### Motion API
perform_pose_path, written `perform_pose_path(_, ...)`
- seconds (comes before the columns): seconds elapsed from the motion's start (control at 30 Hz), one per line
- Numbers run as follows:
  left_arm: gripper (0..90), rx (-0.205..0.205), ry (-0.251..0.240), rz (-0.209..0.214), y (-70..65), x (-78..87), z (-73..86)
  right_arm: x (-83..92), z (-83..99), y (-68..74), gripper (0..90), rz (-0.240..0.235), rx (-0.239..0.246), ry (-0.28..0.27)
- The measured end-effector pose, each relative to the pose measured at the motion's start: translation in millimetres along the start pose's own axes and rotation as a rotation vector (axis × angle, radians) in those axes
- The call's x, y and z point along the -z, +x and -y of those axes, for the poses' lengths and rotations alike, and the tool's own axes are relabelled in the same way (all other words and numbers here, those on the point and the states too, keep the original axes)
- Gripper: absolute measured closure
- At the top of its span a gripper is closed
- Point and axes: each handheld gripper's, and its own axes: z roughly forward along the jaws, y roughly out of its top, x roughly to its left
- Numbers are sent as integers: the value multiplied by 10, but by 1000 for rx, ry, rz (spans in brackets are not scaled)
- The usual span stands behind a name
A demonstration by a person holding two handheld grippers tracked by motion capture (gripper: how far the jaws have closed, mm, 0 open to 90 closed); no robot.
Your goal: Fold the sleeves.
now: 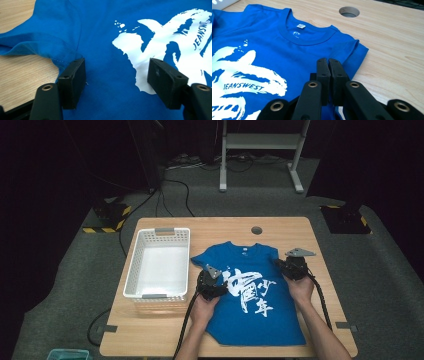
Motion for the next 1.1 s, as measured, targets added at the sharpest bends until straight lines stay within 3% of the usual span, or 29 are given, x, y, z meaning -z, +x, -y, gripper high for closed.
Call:
perform_pose_path(0.83, 312, 1, 1, 0, -1, 0, 0, -186, 67, 60, 852, -27, -5, 51)
perform_pose_path(1.1, 312, 3, 0, 0, -1, 0, 0, -185, 63, 77, 783, -45, -3, 46)
